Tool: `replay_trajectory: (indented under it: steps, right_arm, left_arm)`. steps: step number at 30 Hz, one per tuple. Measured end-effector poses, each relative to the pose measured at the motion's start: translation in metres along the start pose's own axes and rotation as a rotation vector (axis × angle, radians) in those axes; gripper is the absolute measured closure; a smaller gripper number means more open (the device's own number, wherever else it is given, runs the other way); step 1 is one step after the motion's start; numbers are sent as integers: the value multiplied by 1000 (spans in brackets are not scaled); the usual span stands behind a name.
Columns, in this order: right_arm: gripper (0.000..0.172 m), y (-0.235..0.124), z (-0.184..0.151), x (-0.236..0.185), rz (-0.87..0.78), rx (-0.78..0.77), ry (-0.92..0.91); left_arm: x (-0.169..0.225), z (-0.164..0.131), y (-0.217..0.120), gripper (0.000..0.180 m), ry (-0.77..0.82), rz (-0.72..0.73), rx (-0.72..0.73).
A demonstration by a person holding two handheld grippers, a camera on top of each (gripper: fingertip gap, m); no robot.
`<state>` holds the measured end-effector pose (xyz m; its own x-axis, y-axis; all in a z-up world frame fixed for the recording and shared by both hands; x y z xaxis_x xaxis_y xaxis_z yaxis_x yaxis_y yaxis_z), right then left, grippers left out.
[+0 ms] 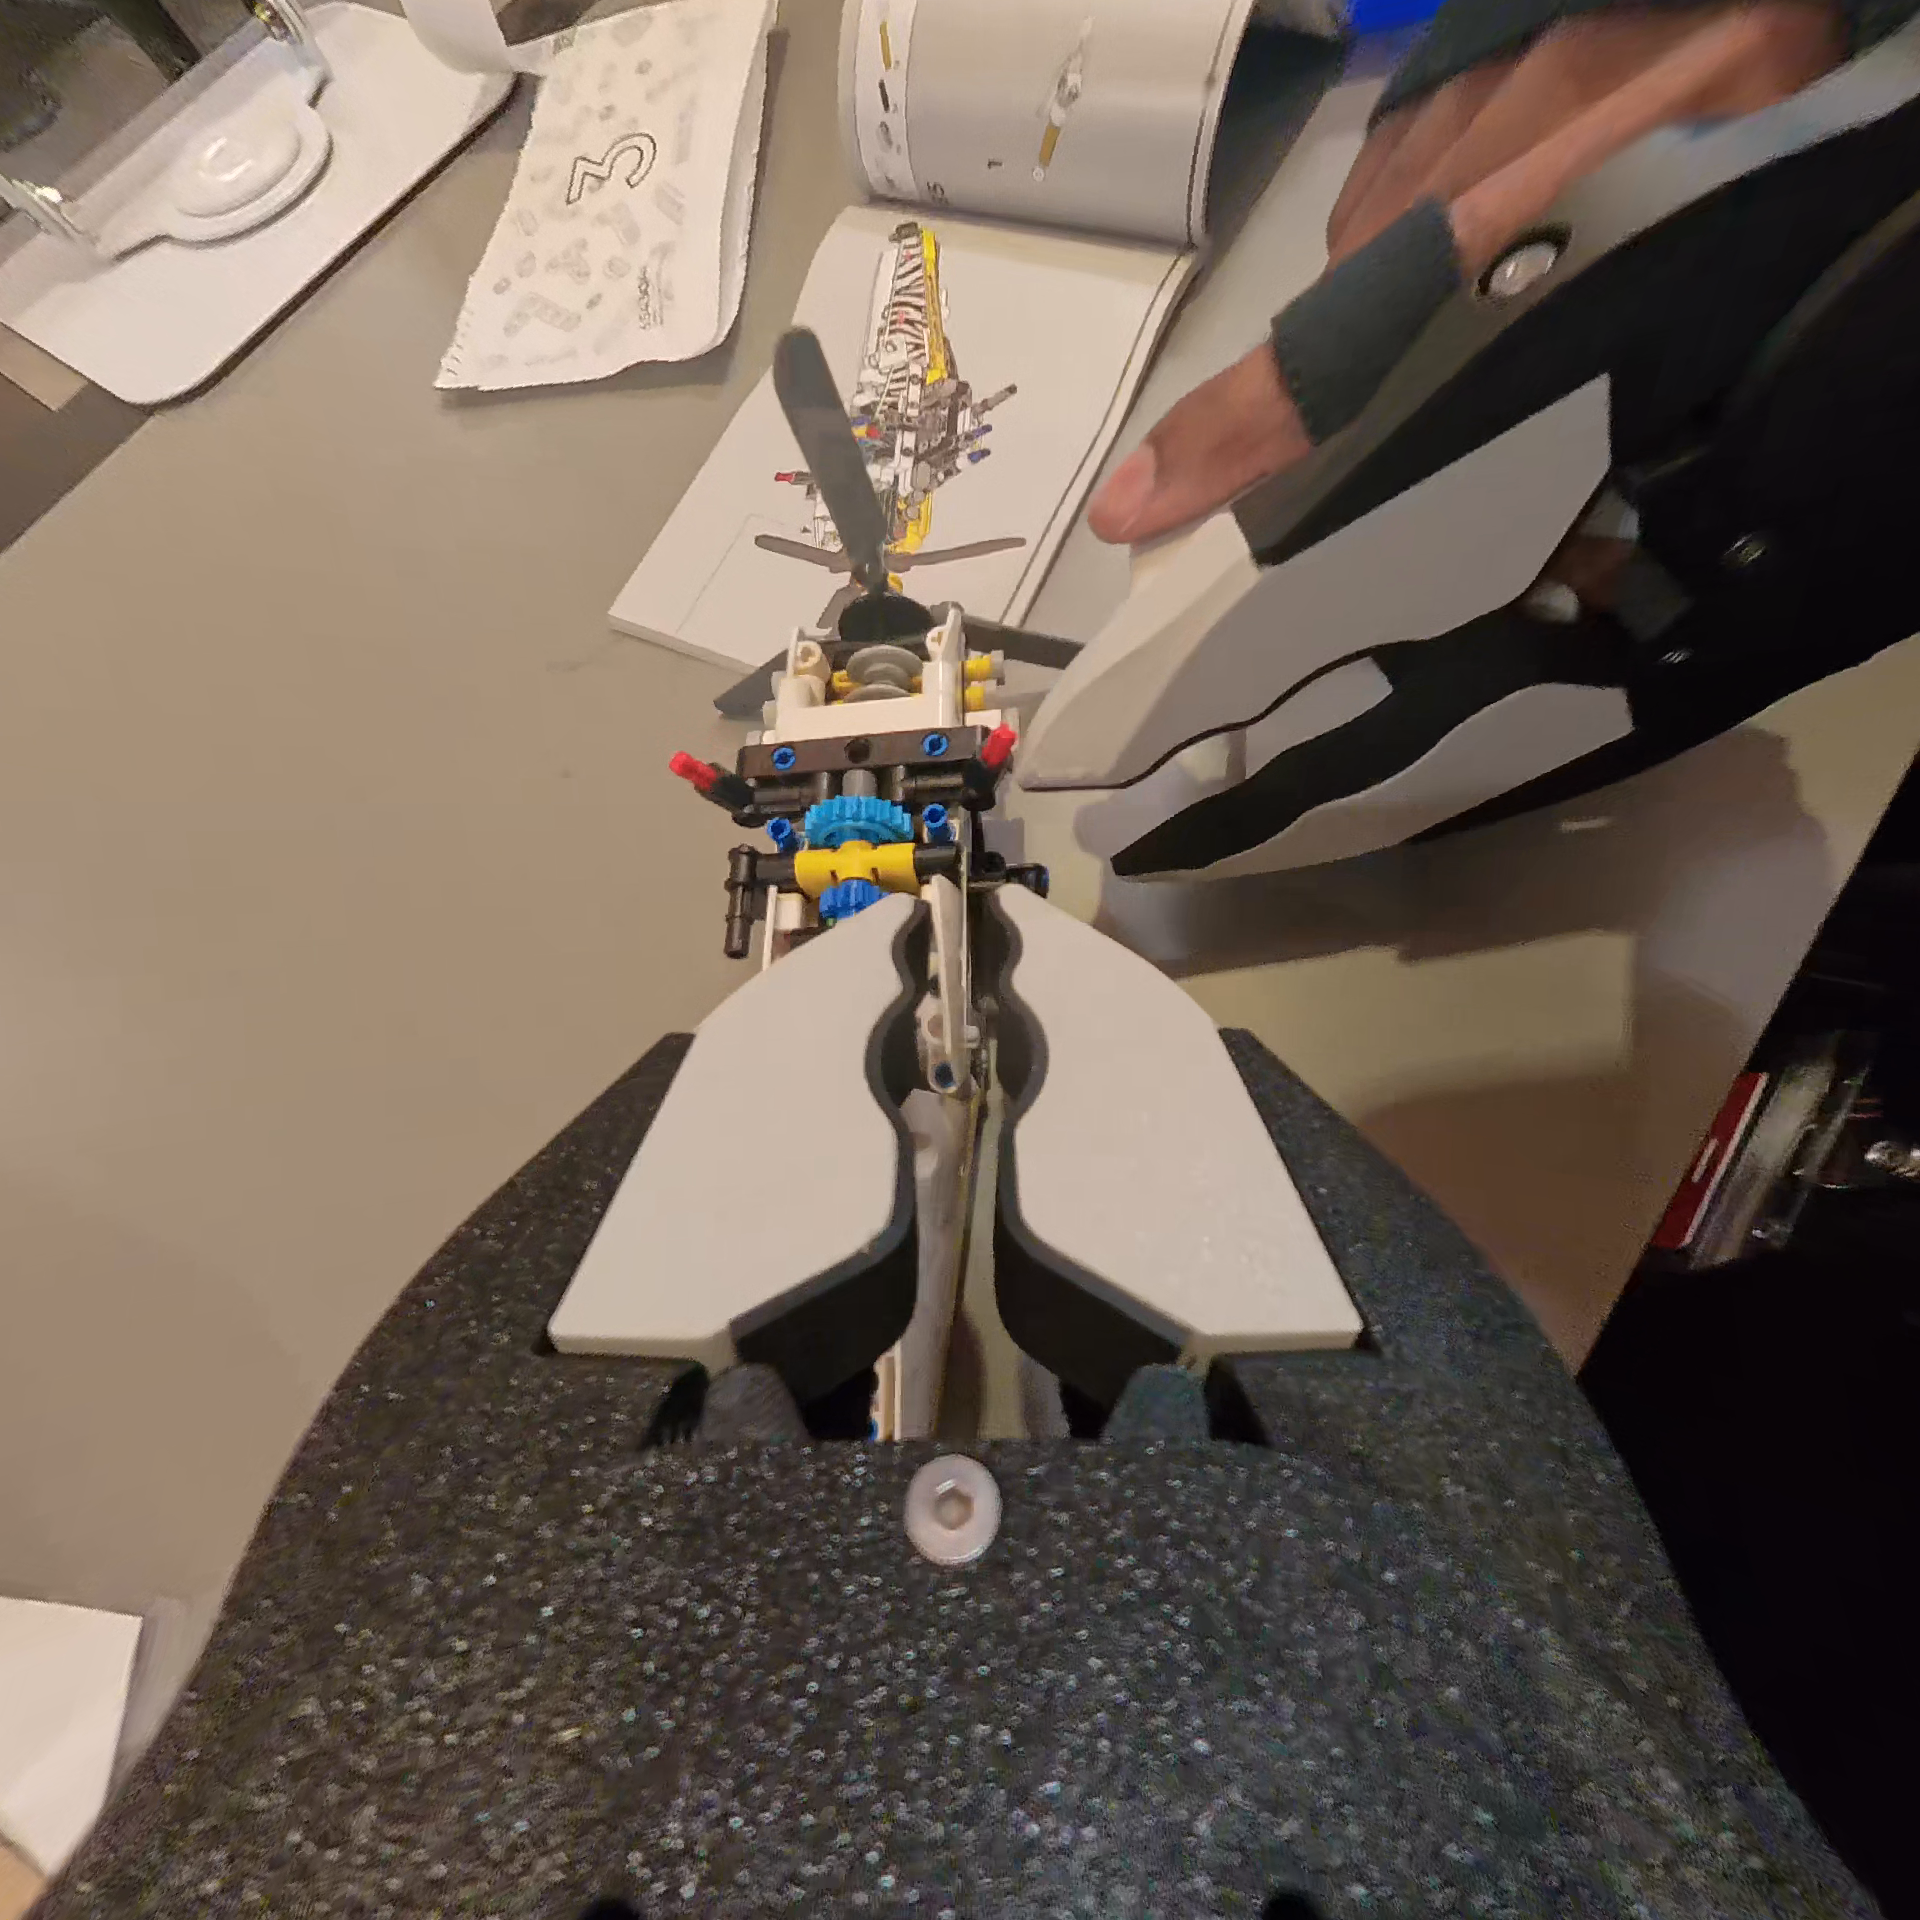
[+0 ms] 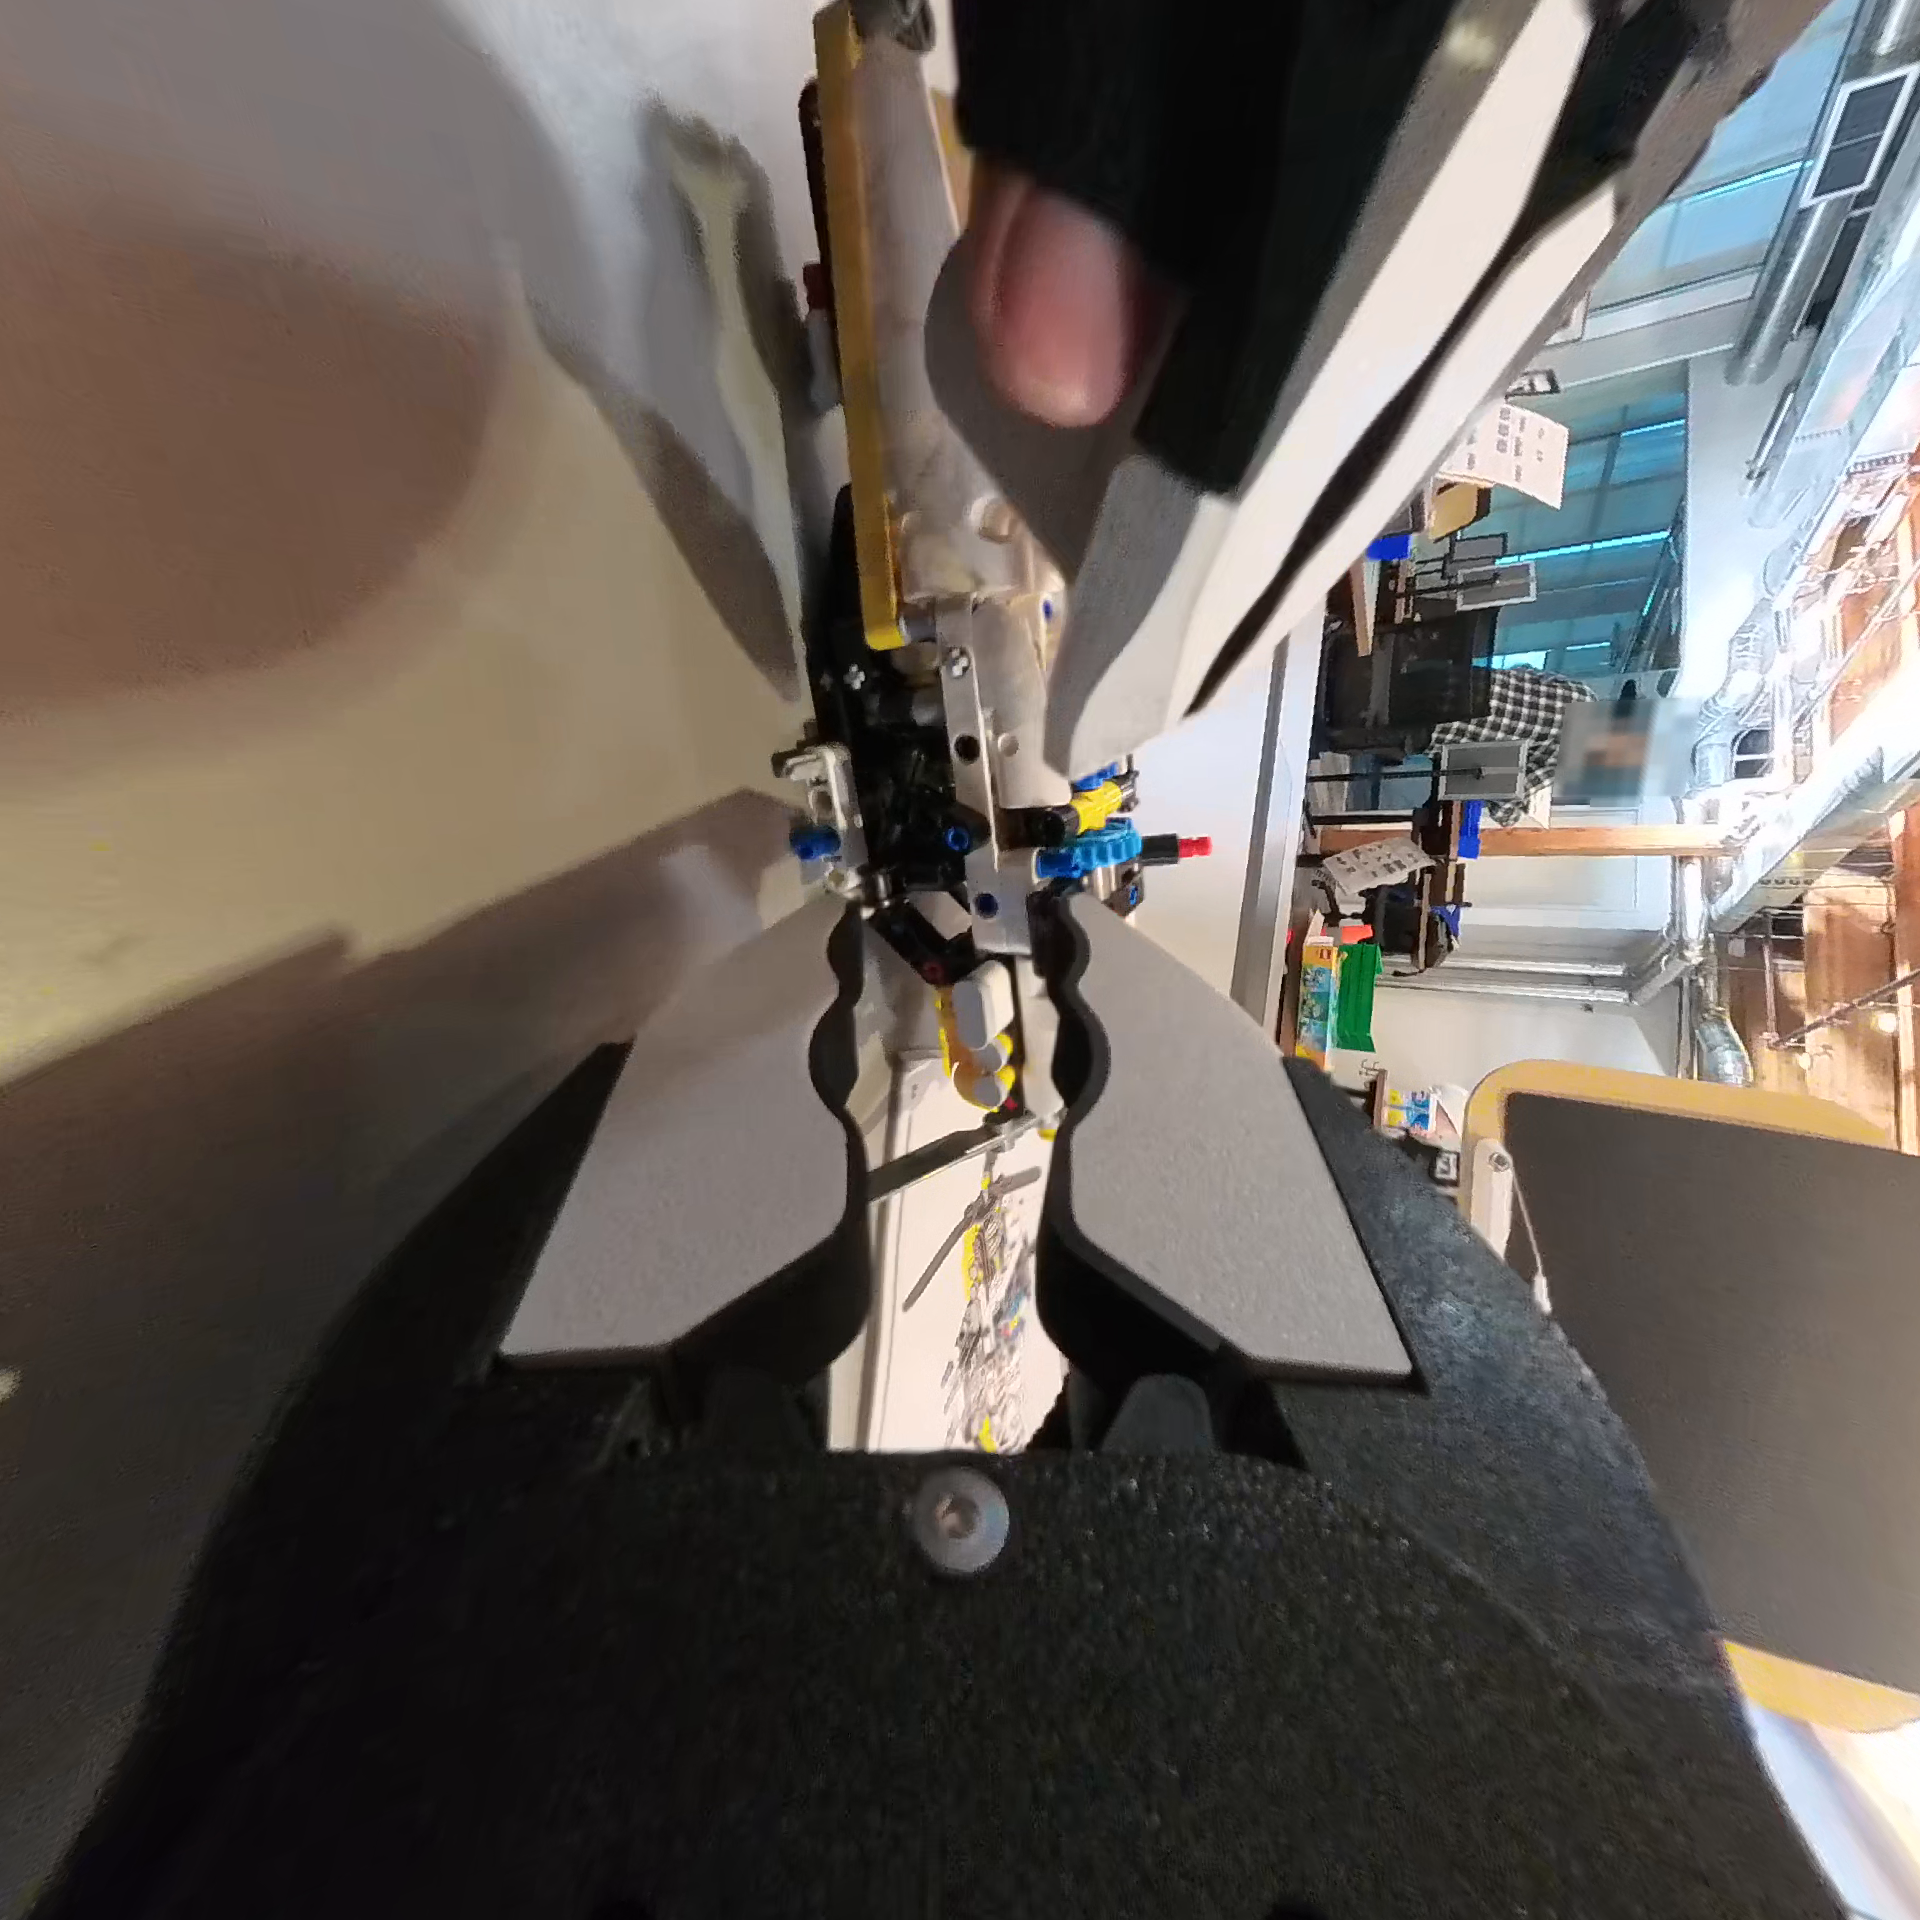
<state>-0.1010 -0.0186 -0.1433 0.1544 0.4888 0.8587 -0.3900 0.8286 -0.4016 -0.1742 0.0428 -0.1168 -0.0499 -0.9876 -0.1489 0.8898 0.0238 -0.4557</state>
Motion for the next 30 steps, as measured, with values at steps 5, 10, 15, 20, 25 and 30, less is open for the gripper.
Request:
replay_trajectory:
  steps: [5, 10, 15, 20, 25, 30]
  right_arm:
    - [136, 1, 0, 3, 0, 27, -26]
    - [137, 0, -1, 3, -4, 38, -33]
    - [137, 0, -4, 2, -8, 37, -32]
    - [137, -1, -6, 2, -10, 43, -25]
    - [137, -2, -9, -2, -11, 44, -9]
    - [137, -1, -9, -7, -12, 50, -3]
  left_arm:
    - [2, -3, 10, 169, 116, 40, -62]
    - [5, -1, 8, 172, 166, 90, -108]
    - [6, -2, 5, 174, 152, 141, -145]
    - [5, -1, -4, 177, 114, 153, -146]
    - [3, -9, -5, 173, 75, 119, -168]
    - [2, -11, -2, 170, 106, 114, -174]
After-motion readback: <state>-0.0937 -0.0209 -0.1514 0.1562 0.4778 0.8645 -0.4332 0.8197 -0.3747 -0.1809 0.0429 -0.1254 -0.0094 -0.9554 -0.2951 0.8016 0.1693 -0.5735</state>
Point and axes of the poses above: each gripper's, where its closed fingertips meet, y out along the fingers, z out of its top, x = y × z across the jaws, the point moved 6 cm from there along -y, back along the fingers, and after that the axes turned 12 degrees about x, right-handed, at the moved point
